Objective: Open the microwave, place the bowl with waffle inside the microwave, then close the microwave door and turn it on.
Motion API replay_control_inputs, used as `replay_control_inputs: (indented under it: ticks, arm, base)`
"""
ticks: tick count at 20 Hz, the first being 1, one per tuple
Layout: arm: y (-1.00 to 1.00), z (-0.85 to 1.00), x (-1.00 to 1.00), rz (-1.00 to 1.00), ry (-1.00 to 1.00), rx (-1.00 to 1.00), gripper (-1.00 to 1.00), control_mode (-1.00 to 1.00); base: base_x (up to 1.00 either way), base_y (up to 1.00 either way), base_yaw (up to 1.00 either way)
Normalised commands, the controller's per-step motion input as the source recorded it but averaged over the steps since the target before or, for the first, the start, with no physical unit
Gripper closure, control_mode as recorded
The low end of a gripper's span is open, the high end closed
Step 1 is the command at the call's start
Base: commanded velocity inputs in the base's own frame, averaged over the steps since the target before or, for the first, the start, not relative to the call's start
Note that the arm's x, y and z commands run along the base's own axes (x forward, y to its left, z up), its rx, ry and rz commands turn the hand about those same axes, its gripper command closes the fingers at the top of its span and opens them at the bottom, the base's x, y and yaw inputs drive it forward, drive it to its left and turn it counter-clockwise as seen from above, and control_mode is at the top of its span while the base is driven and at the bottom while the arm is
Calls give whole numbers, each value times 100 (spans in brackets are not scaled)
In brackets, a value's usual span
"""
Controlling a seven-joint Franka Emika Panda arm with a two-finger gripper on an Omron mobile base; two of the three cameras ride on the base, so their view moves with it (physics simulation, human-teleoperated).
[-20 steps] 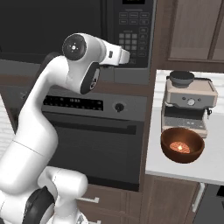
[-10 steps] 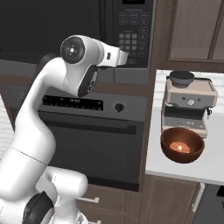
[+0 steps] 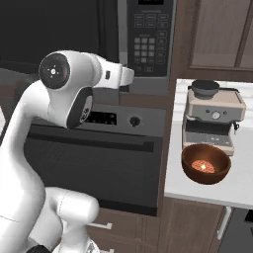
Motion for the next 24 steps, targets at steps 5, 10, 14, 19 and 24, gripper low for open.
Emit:
replay_control_inputs:
  ticks: [5,10,14,19,24]
  arm:
    - [24,0,-98,-5,-9,0,100,-100]
    - [34,0,-76,-3,-10,0,100,-100]
    - [45,0,-79,-4,-13,0,100,-100]
    - [62,0,-61,-11,4,-7,100,-100]
    - [70,-12,-35,-9,8,-12,100,-100]
  base:
    - [0,0,0]
    - [0,0,0]
    - [0,0,0]
    - [0,0,0]
    - [0,0,0]
